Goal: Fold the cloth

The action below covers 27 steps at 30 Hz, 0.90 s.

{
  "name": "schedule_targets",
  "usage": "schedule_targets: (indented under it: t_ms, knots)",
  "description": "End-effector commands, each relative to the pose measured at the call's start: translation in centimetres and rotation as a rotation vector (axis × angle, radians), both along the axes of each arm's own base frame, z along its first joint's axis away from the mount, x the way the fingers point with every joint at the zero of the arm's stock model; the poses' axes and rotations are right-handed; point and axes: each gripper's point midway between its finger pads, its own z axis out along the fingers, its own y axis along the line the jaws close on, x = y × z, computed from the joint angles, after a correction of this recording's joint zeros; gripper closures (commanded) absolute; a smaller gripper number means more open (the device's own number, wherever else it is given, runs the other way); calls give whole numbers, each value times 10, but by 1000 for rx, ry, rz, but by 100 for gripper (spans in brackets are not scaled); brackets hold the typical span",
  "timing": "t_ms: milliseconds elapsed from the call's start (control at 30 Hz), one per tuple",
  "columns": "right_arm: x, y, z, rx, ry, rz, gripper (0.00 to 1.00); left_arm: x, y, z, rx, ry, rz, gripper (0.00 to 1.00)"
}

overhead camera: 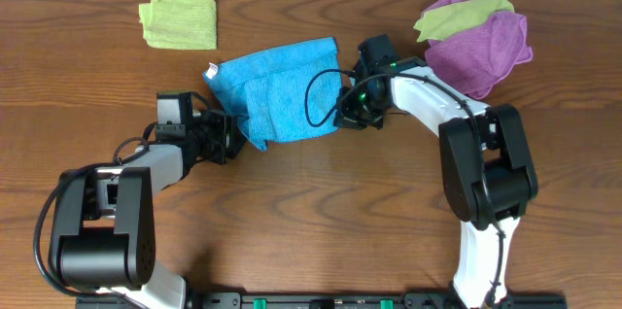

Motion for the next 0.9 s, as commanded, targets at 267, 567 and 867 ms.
schedule_targets:
  t_ms: [267, 567, 867]
  knots:
    - [-7, -8, -15, -39, 30, 6, 99, -34, 36, -60, 197, 219, 187, 55]
    - [-8, -5, -14, -21, 35, 9, 99, -48, 30, -69, 280, 258, 150, 68]
    - [-8, -5, -14, -22, 35, 9, 99, -49, 34, -71, 342, 223, 80, 94]
